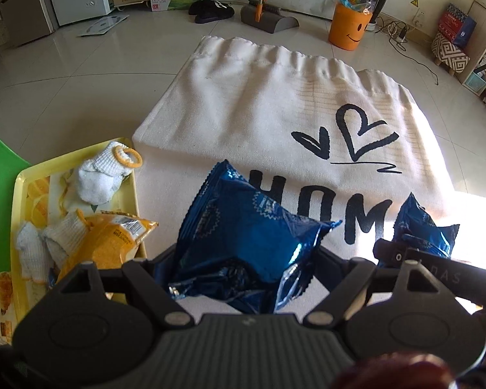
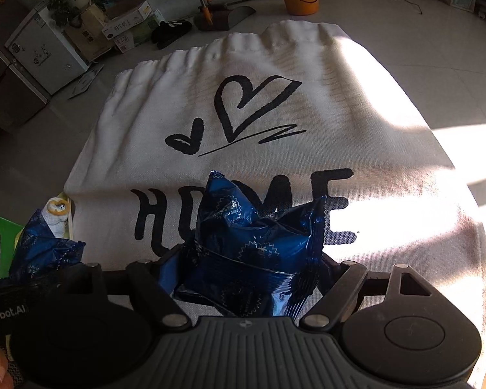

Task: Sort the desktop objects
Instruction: 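Carry the blue foil bags to the yellow tray with both grippers, then open the left gripper over the tray while the right gripper drops its blue bag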

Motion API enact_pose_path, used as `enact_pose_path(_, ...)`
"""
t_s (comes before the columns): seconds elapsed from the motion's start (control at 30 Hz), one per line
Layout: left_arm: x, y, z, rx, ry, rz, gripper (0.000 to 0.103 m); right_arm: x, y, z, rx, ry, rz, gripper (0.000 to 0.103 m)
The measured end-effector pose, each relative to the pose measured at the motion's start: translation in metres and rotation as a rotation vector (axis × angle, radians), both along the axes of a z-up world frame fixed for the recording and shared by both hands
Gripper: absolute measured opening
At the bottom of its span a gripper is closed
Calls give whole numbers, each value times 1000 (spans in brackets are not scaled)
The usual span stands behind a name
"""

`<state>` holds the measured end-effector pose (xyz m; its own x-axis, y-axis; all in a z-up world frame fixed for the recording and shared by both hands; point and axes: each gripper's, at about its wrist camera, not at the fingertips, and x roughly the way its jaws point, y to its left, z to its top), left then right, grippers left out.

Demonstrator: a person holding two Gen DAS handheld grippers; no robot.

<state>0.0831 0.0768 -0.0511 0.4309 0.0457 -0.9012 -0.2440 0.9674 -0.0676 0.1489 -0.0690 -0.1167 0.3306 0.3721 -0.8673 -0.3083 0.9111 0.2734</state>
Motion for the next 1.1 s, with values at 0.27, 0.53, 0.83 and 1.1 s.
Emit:
enact_pose_path(0.27,-28,75,36,35,-78,139,84,-58,55,19,120,20,139,79)
enact_pose_path(0.53,-58,157,61,-16,-132,312,84,-115,108,16,171,47,301,79)
enact_pose_path(0.83,-67,205,60,-2,-130,430,84,-173,167,-14,205,190,494,79)
enact_pose_path(1.1,-51,229,46,0,-89,404,84,-199,211,-45,211,293,590,79)
